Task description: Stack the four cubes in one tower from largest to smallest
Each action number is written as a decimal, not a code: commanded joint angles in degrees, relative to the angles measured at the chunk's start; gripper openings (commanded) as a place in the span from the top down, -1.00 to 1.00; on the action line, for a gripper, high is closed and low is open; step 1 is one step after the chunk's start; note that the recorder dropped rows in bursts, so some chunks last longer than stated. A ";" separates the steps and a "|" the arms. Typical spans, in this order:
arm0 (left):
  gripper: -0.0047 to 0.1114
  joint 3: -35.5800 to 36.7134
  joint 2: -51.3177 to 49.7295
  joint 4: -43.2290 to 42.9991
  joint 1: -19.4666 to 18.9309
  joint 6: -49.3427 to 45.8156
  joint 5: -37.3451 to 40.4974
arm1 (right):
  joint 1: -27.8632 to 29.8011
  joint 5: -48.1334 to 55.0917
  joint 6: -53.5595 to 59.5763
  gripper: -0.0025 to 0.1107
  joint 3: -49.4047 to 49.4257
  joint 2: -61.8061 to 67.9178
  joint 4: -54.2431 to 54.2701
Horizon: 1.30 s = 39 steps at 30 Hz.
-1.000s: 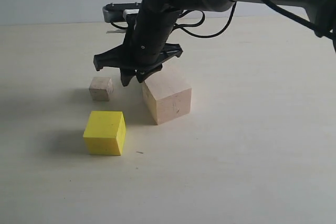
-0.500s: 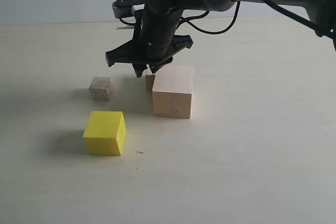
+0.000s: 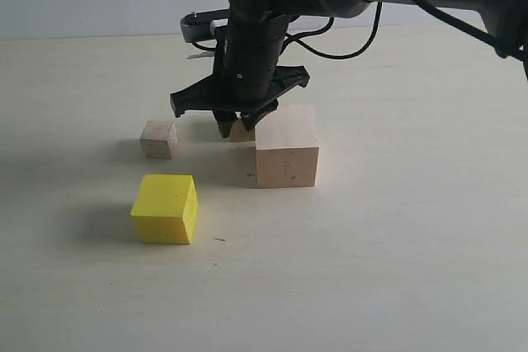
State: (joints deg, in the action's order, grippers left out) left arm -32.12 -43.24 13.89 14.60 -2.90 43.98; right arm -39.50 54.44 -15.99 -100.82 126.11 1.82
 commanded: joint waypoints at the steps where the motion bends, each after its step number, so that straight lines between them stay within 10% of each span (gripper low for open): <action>1: 0.92 -0.38 -0.14 -0.05 0.30 -0.29 -0.62 | 0.21 0.71 1.04 0.31 -0.18 -1.36 -0.35; 17: 0.92 -0.38 -0.14 0.16 0.30 -0.29 0.88 | 6.16 -9.45 -0.32 0.31 -1.49 -4.48 -4.97; 25: 0.92 -0.38 -0.14 0.16 0.30 -0.29 1.42 | 10.10 2.27 2.78 0.31 -19.52 8.05 -0.28; 39: 0.92 -0.38 -0.14 0.16 0.30 -0.50 1.67 | 11.32 8.57 0.94 0.31 -23.05 12.68 2.67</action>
State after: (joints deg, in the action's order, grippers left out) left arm -32.12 -43.24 13.89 14.60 -3.02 45.49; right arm -29.03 61.29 -14.11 -123.31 138.99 4.46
